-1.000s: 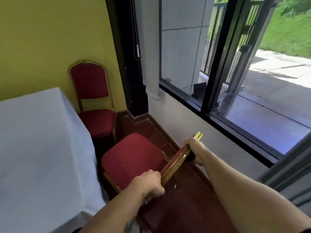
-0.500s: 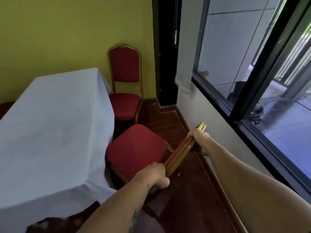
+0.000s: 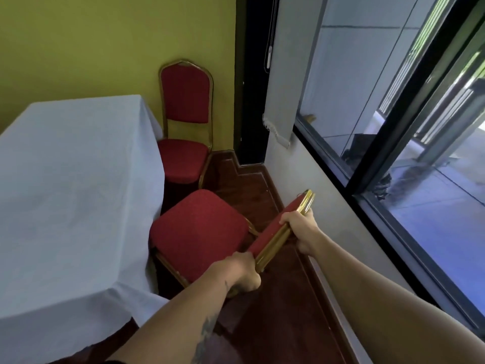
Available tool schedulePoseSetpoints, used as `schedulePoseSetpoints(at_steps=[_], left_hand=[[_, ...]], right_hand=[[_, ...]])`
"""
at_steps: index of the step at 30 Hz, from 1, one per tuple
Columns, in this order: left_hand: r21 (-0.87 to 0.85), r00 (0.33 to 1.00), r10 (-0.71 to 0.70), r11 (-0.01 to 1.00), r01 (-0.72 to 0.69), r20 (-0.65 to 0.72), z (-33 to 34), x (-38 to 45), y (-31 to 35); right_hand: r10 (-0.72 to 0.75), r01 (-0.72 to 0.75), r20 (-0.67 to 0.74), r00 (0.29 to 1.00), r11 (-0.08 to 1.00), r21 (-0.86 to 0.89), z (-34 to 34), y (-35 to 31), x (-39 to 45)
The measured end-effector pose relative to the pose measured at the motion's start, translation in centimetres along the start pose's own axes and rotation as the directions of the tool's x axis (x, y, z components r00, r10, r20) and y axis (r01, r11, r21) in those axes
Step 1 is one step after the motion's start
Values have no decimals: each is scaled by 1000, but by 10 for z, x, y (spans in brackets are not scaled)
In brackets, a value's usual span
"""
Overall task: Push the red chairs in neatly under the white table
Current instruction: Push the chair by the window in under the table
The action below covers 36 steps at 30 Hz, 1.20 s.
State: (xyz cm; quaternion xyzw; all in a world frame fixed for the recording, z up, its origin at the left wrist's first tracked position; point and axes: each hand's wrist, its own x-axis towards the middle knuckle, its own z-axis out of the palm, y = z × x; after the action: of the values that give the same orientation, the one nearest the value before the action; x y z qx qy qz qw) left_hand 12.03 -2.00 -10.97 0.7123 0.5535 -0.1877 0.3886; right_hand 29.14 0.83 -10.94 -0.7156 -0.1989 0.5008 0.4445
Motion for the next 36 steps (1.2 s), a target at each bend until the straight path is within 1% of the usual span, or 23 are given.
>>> schedulePoseSetpoints(at_steps=[3,4,11,14,19,24,30,36], left_hand=[[10,992,40,999,-39,-119,-4,-2,-1],[9,990,38,999,-37,-134,-5,-5,-2],[-3,986,-82,997,83,-144,-12,-4,2],[-12,978,-113,994,113,-177,-11,-1,19],[-66,949,-211,977,201,-233,-3,-2,47],[-119,931,-283,958,261,-231,16,-5,73],[-114,930,-298,953,279,-217,30,1,108],[-137,925,-338,938,318,-173,20,10,123]], right_hand=[[10,-9,48,999,1000,-4,2,-10,-1],[14,-13,66,998,1000,-18,4,-12,-1],[0,5,144,990,999,-34,12,-17,11],[-21,28,158,987,999,-43,0,-18,21],[-11,26,240,971,998,-62,-17,-21,34],[14,20,288,958,993,-116,-36,-17,34],[-72,133,348,935,979,-156,-69,-28,41],[-14,104,387,922,972,-212,-67,-40,59]])
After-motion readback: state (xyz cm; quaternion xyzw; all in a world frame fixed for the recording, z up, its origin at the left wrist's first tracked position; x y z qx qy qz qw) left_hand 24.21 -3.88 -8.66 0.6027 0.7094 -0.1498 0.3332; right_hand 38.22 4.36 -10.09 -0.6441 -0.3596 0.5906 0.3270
